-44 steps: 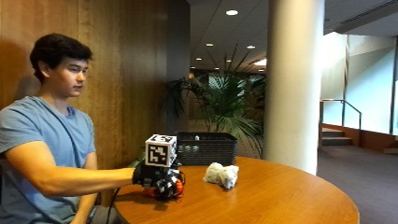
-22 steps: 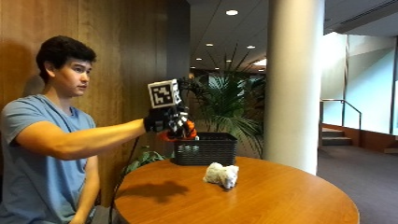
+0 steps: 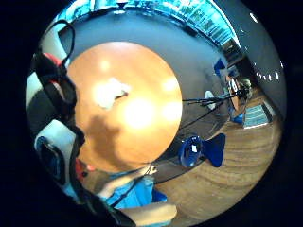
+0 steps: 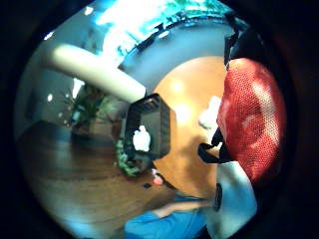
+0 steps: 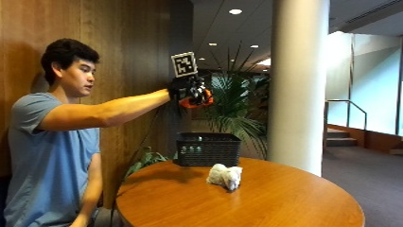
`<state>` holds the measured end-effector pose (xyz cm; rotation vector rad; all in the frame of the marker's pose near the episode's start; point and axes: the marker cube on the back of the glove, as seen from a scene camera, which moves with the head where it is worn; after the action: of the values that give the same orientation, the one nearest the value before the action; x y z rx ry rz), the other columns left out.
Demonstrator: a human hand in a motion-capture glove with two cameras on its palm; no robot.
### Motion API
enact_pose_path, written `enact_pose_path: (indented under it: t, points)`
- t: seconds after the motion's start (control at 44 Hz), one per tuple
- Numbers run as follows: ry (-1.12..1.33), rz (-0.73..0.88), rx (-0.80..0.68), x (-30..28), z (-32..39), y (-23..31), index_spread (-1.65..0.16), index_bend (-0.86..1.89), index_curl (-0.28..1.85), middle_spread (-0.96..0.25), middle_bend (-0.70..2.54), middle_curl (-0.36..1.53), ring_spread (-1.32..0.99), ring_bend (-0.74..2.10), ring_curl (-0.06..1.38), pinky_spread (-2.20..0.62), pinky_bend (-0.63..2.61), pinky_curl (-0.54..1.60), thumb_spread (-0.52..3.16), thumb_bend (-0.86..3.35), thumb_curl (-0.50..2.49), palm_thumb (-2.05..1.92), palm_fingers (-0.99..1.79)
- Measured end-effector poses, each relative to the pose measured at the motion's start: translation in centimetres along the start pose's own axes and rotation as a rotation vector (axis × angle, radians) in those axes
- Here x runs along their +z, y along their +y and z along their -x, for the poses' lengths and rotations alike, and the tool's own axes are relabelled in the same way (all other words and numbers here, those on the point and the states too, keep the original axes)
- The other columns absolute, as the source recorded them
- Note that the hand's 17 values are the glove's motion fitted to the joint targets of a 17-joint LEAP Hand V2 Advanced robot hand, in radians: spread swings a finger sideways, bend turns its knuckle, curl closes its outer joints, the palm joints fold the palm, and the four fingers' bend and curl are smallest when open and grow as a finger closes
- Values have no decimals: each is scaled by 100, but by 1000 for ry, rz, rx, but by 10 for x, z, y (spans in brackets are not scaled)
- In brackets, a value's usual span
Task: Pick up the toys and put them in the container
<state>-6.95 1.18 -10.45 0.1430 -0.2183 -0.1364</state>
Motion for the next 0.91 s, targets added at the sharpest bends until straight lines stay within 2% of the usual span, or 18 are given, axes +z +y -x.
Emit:
enact_pose_path:
  t: [0.091,0.159,0.227,0.364,0.5,0.637,0.728,0.819,0.91]
  points:
    - [28,15,62,16,37,-13,-37,16,10,-45,42,67,-43,117,54,-43,118,43,76,11,83,73,98]
    - [55,34,-12,31,72,-15,-37,16,10,-45,41,69,-43,117,55,-43,117,44,75,11,84,73,98]
    - [135,56,-149,46,94,-14,-37,16,10,-45,39,70,-44,117,55,-43,117,44,76,10,85,73,98]
    - [60,91,-230,64,152,-15,-37,16,9,-46,37,72,-44,115,55,-43,116,44,76,8,88,73,98]
    - [66,84,-238,66,135,-19,-37,15,9,-46,34,74,-44,115,55,-43,117,45,76,7,89,73,97]
    - [-4,99,-287,79,177,-11,-37,15,8,-47,31,77,-44,115,55,-44,116,45,77,5,91,72,97]
    - [68,104,-294,95,186,-6,-37,15,7,-47,29,78,-44,114,55,-44,116,45,78,4,91,73,96]
    - [44,117,-361,105,197,-1,-37,15,6,-47,26,79,-44,114,56,-44,117,46,79,3,92,72,95]
    - [-1,116,-361,110,208,0,-36,14,6,-46,24,80,-44,113,56,-44,118,46,80,2,93,72,93]
